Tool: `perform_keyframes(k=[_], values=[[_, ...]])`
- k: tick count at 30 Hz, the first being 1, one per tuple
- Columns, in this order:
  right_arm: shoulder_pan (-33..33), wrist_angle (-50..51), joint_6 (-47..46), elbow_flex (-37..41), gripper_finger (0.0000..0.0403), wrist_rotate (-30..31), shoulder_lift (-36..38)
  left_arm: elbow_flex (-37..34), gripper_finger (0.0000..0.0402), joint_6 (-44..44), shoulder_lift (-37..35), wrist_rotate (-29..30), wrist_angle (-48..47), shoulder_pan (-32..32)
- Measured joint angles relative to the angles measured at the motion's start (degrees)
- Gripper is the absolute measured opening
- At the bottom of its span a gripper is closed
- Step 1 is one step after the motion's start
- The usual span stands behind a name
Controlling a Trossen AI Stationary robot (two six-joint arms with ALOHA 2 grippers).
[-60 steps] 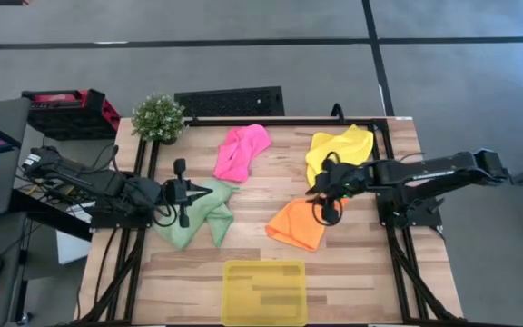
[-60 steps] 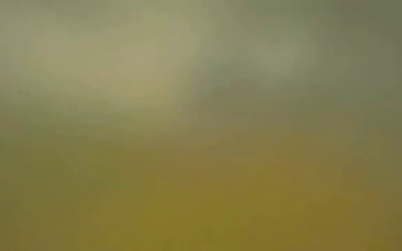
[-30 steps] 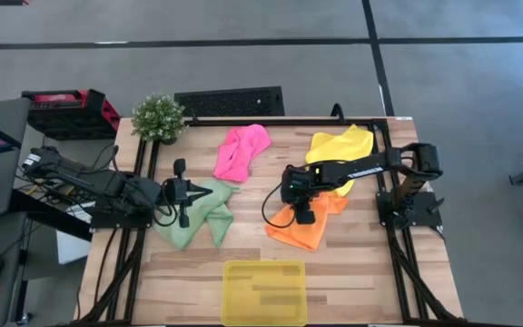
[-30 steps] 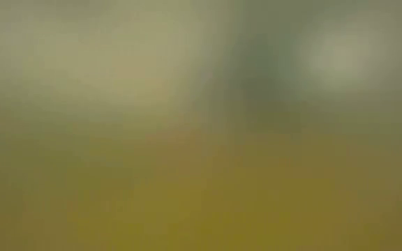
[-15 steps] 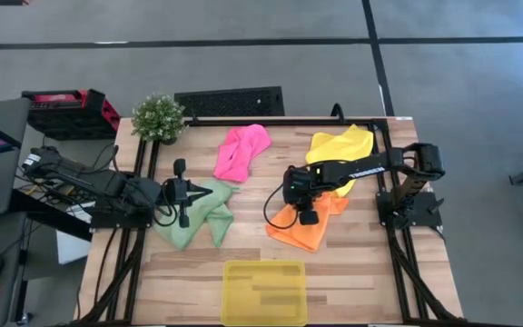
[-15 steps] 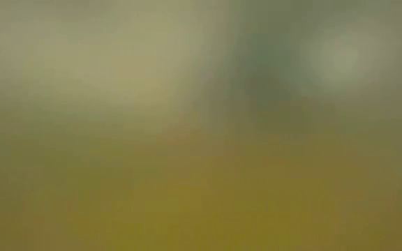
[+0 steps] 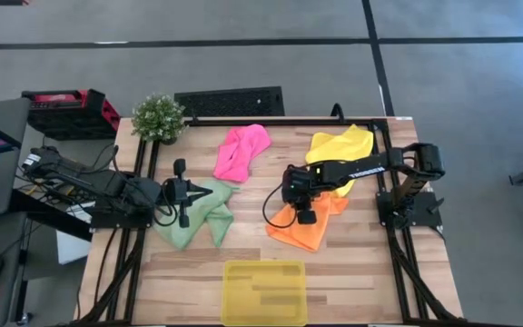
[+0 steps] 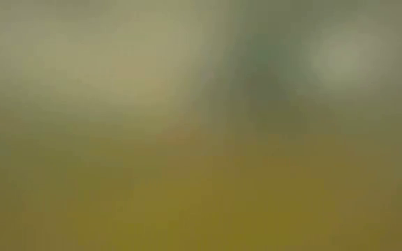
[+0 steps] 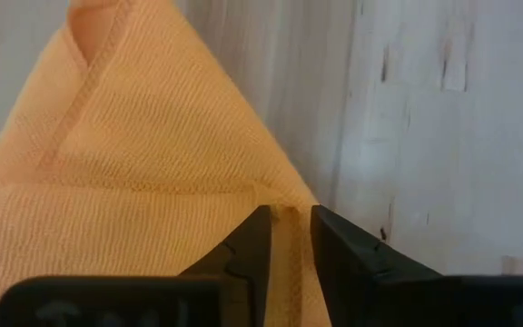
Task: Fold microfiber towels
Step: Fold the orange microfiber cloth
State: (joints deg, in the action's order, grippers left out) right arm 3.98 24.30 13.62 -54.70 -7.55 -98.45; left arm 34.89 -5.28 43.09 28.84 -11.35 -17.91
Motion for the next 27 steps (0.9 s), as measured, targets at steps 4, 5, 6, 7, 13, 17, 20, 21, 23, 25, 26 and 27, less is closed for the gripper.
perform_keyframes(k=[4, 5, 6, 7, 13, 17, 20, 21, 23, 25, 26, 27], values=[[-1.01, 0.09, 0.17, 0.02, 0.0132, -0.04, 0.0, 0.0, 0.0, 0.04, 0.0, -0.02, 0.0, 0.0], [-1.28, 0.06, 0.72, 0.02, 0.0138, 0.01, 0.0, 0.0, 0.0, 0.05, 0.0, -0.02, -0.01, 0.0], [-1.49, -0.03, 1.64, 0.0, 0.0144, 0.09, -0.07, 0.0, 0.0, 0.05, 0.0, -0.02, -0.03, 0.0], [-1.75, -0.34, 2.53, 0.02, 0.0148, 0.09, -0.32, 0.0, 0.0, 0.07, 0.0, -0.01, -0.07, 0.0], [-2.91, -1.21, 4.58, 0.04, 0.0156, 0.13, -2.97, 0.0, 0.0, 0.42, 0.01, -0.01, -0.81, 0.0], [-3.25, -0.91, 4.91, 0.07, 0.0143, 0.09, -3.13, 0.0, 0.0, 1.79, 0.0, -0.02, -1.19, 0.0], [-3.23, -1.01, 4.89, 0.07, 0.0124, 0.07, -3.13, 0.0, 0.0, 1.9, 0.0, -0.02, -1.29, 0.0], [-3.23, -0.99, 4.89, 0.07, 0.0117, 0.07, -3.13, 0.0, 0.0, 1.9, 0.01, -0.02, -1.29, 0.0], [-3.23, -1.01, 4.89, 0.07, 0.0101, 0.05, -3.13, 0.0, 0.0, 1.9, 0.0, -0.02, -1.3, 0.0], [-3.23, -0.99, 4.89, 0.07, 0.0084, 0.02, -3.13, 0.0, 0.0, 1.9, 0.0, -0.02, -1.31, 0.0], [-3.23, -0.99, 4.89, 0.07, 0.0076, 0.02, -3.13, 0.0, 0.0, 1.9, 0.0, -0.02, -1.31, 0.0], [-3.23, -0.97, 4.89, 0.07, 0.0068, 0.02, -3.13, 0.0, 0.0, 1.9, 0.0, -0.02, -1.33, 0.0]])
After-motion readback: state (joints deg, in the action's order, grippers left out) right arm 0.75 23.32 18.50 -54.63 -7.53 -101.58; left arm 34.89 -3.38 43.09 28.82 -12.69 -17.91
